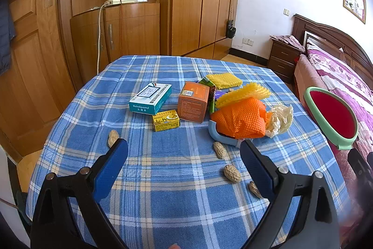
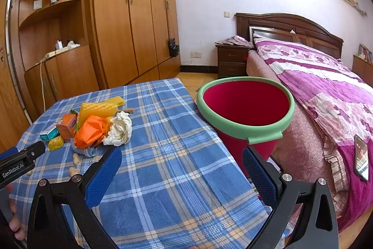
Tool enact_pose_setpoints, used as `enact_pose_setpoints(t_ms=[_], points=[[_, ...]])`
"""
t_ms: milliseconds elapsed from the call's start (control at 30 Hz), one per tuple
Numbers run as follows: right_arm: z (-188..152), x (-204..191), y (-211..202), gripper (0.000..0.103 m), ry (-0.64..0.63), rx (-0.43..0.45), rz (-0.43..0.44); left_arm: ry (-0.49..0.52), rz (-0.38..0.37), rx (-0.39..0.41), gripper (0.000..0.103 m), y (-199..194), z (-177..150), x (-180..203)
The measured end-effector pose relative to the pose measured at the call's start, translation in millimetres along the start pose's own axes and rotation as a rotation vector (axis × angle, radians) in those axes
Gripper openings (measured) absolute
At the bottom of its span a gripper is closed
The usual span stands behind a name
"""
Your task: Collect trash
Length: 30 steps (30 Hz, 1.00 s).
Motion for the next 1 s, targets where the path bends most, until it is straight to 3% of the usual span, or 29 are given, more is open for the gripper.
enact_pose_setpoints(t_ms=[1000], points=[[1.5,3.0,-0.8,0.102,0.014,0.01,-0.013,-0.001,-0.001,0.0,0.096,1.3,-0.3,-1.5]])
Point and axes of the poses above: each gripper's, at about its wrist camera, not at the fingertips, and y roughly the way its jaws point, x to its right, z to its top, the point moved 6 cm from there along y, roughly the way its jaws point, and after that the axes turned 8 degrees about -x, right-handed, at the moved point
